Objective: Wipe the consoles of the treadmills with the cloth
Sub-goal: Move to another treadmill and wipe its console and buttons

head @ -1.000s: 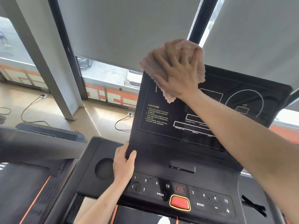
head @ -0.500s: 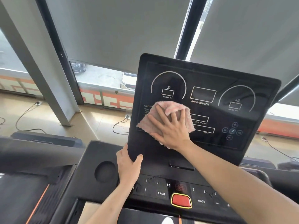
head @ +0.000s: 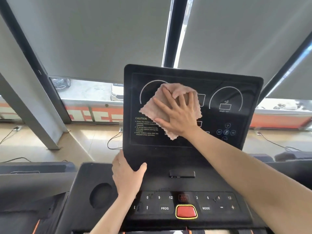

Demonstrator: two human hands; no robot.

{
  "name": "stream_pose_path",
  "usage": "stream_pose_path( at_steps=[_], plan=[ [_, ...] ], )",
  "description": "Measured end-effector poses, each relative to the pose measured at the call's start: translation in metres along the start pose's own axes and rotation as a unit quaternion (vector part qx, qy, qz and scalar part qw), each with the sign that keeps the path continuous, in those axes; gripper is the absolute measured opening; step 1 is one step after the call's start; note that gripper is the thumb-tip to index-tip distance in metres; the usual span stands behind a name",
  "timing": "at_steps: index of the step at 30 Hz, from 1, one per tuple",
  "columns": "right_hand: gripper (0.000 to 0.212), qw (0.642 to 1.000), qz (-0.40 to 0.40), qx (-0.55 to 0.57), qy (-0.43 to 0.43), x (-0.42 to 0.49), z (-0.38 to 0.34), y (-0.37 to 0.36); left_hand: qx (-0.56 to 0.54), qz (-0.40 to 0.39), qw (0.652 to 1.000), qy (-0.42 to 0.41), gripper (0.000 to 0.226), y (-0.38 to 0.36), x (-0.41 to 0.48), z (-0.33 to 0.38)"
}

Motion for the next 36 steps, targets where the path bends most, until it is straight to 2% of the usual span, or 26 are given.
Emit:
stream_pose_path(
  at_steps=[5,9,17,22,28,36],
  plan=[
    [0.073,0.997,0.026,-0.001,-0.074,0.041,0.039,0.027,0.034,0.019,0.998,-0.051,0.136,-0.012,0.012,0.027],
    [0.068,0.989,0.046,0.026,-0.140,0.053,0.057,0.037,0.035,0.013,0.998,-0.052,0.152,-0.022,0.013,0.032],
    [0.069,0.979,0.050,0.013,-0.197,0.031,0.046,0.018,0.037,0.017,0.999,-0.034,0.154,-0.033,0.015,0.028],
    [0.071,0.967,0.043,0.014,-0.250,-0.016,0.027,-0.006,0.028,0.028,0.998,-0.039,0.154,-0.034,0.014,0.027],
    [0.070,0.943,0.012,0.064,-0.326,-0.081,-0.016,-0.045,0.028,0.031,0.998,-0.040,0.155,-0.035,0.014,0.026],
    [0.072,0.934,-0.019,0.084,-0.346,-0.107,-0.029,-0.058,0.018,0.042,0.998,-0.049,0.153,-0.038,0.016,0.025]
  ],
)
Point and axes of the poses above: each hand's wrist, its own x-axis towards the middle knuckle, its own y-axis out of the back of the hand, z = x × y, the point moved 2 cm from there along x, towards the middle knuckle, and after that the axes turned 2 degrees about y, right-handed, at the moved point
